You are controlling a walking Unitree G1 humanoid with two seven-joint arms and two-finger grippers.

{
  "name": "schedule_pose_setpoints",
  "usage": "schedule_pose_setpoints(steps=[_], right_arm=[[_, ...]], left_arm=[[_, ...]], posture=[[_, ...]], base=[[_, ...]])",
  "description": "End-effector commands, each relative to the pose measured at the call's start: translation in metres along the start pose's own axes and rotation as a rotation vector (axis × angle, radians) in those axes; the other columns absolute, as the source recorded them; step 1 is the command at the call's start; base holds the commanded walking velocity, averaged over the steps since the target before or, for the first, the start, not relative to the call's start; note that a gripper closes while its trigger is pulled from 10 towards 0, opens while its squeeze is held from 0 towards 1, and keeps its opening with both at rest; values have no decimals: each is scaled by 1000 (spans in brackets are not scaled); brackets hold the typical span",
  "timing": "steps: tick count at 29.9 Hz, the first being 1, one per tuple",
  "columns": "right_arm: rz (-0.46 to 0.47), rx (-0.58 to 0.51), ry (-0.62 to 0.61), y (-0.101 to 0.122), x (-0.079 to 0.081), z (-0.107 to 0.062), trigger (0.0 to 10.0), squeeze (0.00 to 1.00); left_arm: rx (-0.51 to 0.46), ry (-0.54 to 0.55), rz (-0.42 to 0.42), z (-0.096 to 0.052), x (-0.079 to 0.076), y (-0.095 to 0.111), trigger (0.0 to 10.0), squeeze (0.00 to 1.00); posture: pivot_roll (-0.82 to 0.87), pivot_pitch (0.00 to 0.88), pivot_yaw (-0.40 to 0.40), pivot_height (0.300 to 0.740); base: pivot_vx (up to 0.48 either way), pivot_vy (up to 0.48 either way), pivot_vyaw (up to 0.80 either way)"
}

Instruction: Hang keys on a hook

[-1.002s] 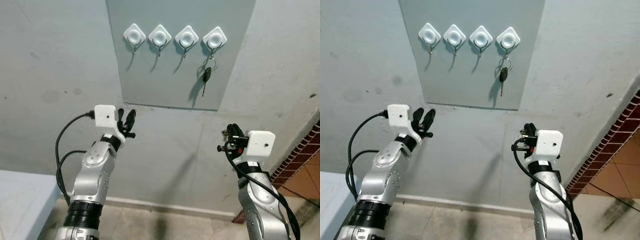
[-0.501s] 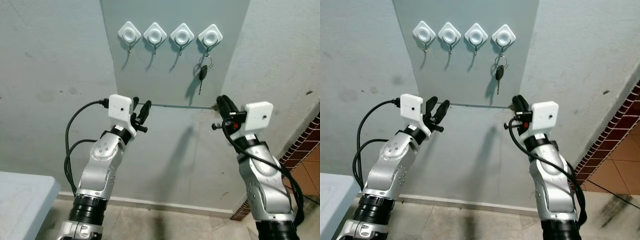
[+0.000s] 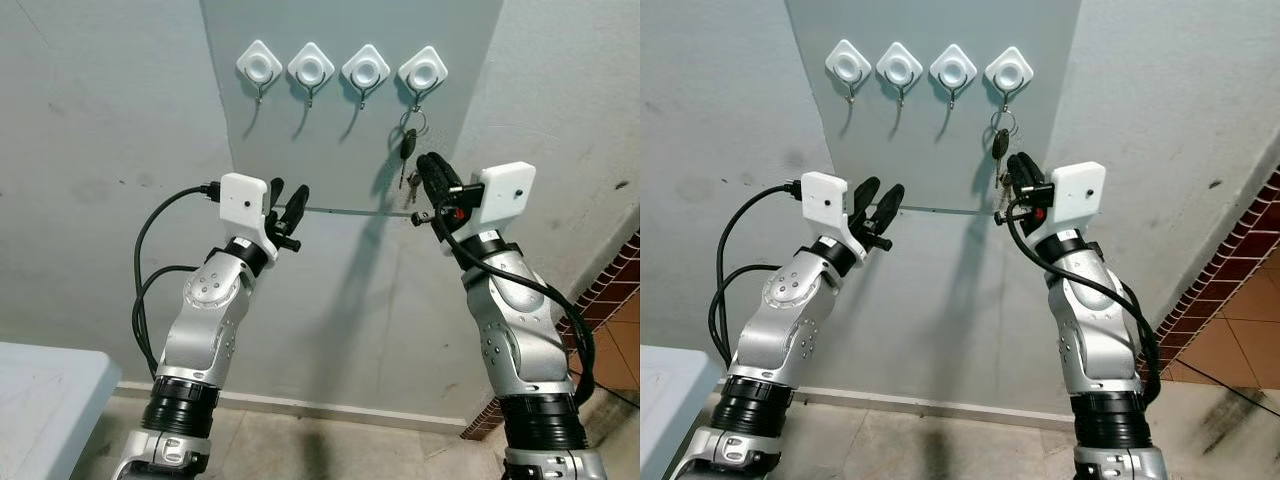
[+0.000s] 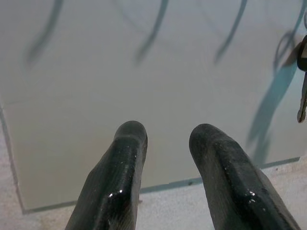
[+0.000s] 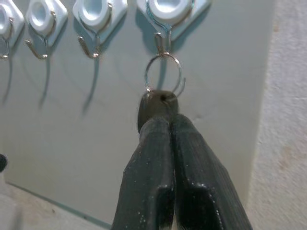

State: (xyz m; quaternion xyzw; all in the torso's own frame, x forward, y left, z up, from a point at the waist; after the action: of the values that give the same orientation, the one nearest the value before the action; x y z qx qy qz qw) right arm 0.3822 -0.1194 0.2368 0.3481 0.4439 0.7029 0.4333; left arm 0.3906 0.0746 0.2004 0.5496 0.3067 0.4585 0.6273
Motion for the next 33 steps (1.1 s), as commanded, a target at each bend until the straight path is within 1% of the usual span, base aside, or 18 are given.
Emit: schedule_pose_setpoints(steps=[1, 7, 8, 9, 14, 17, 18, 19, 22, 26, 29, 33], right_arm=[[9, -29, 37, 8, 7, 7, 10000, 0], [27, -30, 107, 9, 21, 13, 10000, 0], [27, -30, 107, 9, 21, 13, 10000, 0], [33, -29, 135, 10, 26, 14, 10000, 0], [58, -32, 187, 12, 38, 16, 10000, 0], [76, -19, 241, 10, 49, 15, 10000, 0], [76, -19, 241, 10, 49, 15, 10000, 0], [80, -7, 262, 8, 52, 13, 10000, 0], [107, 7, 283, 5, 56, 9, 10000, 0], [126, -6, 286, 5, 60, 7, 10000, 0], [143, -36, 293, 12, 65, 10, 10000, 0], [174, -78, 276, 22, 63, 15, 10000, 0]], left_arm=[[-17, -17, 11, 5, -2, 7, 10000, 0], [-22, -23, 15, 6, -3, 8, 10000, 0], [-22, -23, 15, 6, -3, 8, 10000, 0], [-21, -24, 17, 6, -3, 8, 10000, 0], [-20, -25, 16, 6, -3, 7, 10000, 0], [-21, -26, 15, 6, -4, 7, 10000, 0], [-21, -26, 15, 6, -4, 7, 10000, 0], [-21, -27, 15, 6, -4, 7, 10000, 0], [-22, -27, 16, 6, -4, 8, 10000, 0], [-19, -26, 15, 5, -3, 6, 10000, 0], [-19, -29, 15, 6, -4, 6, 10000, 0], [-21, -33, 14, 7, -5, 7, 10000, 0]], posture=[[57, 0, 25, 740], [56, 0, 24, 740], [56, 0, 24, 740], [57, 0, 24, 740], [57, 0, 21, 740], [58, 0, 20, 740], [58, 0, 20, 740], [61, 0, 17, 740], [61, 0, 17, 740], [59, 0, 21, 740], [58, 0, 22, 740], [57, 0, 21, 740]], base=[[0, 0, 0], [0, 0, 0], [0, 0, 0], [0, 0, 0], [0, 0, 0], [0, 0, 0], [0, 0, 0], [0, 0, 0], [0, 0, 0], [0, 0, 0], [0, 0, 0], [0, 0, 0]])
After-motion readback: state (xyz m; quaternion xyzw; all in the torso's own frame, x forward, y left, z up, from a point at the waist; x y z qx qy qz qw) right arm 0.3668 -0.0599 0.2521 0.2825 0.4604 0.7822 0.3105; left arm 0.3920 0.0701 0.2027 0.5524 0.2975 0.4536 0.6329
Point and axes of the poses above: a point about 5 cm out from each wrist's last joint towards the gripper, its own z axis pointing out of the wrist towards the gripper, its own y axis along the axis of the wrist's last joint, x = y × z, the point moved 6 cm from there along z, pointing out of the wrist towards the gripper, and after that the axes turned 8 degrees about z, right-handed, at the moved point
